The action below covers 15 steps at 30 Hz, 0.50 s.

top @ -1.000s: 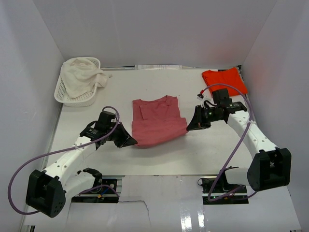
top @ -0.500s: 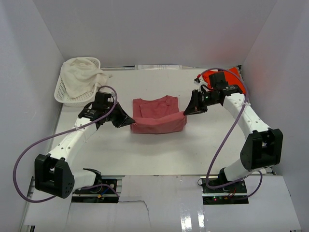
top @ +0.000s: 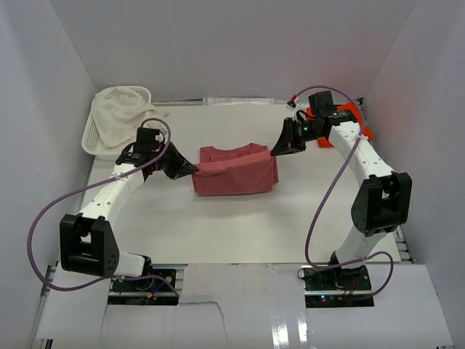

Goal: Fold and stack the t-shirts
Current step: Fold the long partially folded tshirt into a neat square

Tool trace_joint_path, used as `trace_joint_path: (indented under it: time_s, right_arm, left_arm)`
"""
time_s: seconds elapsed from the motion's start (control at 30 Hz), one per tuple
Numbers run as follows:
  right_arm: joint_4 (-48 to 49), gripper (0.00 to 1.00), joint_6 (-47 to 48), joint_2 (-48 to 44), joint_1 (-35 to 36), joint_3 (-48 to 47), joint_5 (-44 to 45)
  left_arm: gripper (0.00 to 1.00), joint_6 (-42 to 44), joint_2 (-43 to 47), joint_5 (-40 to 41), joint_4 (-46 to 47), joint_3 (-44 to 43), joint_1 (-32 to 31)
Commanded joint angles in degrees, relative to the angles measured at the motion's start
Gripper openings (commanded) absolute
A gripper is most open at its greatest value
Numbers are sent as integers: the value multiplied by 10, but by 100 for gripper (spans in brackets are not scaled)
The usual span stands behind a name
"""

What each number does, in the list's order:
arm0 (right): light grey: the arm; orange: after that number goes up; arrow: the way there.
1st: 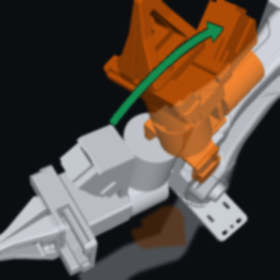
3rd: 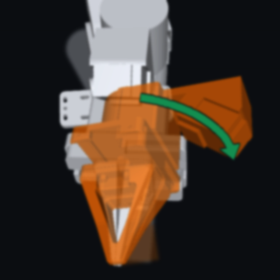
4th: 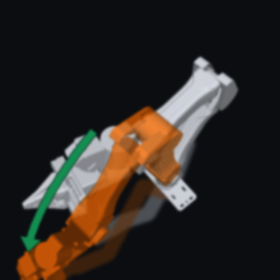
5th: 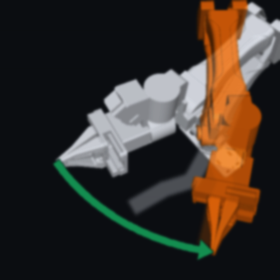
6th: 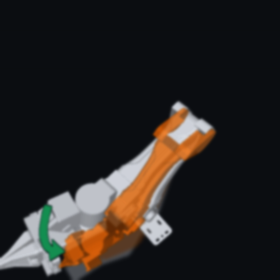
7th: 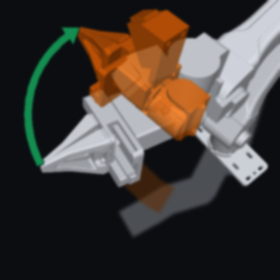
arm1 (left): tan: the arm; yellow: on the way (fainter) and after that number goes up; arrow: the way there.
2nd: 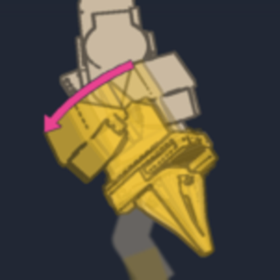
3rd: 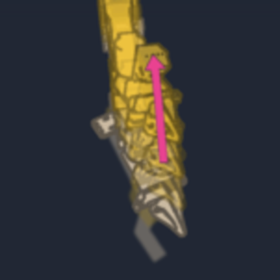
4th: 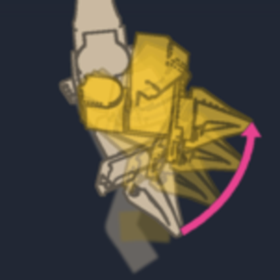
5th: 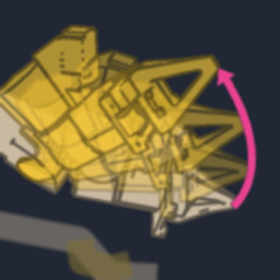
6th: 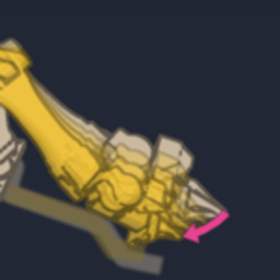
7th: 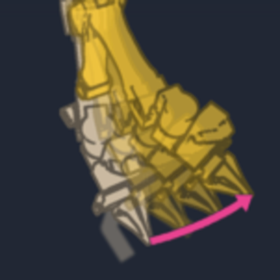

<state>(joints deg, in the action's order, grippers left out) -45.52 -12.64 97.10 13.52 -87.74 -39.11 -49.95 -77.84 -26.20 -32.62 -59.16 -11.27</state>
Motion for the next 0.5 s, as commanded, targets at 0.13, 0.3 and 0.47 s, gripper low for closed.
trace_joint_path:
  time_s: [0.13,0.3,0.47]
  right_arm:
    - [-5,8,1,55,0,-78,-25]
    - [0,8,-4,86,0,-103,-29]
    - [10,8,-9,125,0,-123,-34]
  left_arm:
    - [1,12,-41,-29,41,-62,38]
    - [1,8,-81,-40,61,-97,47]
    - [1,0,-139,-54,88,-134,48]
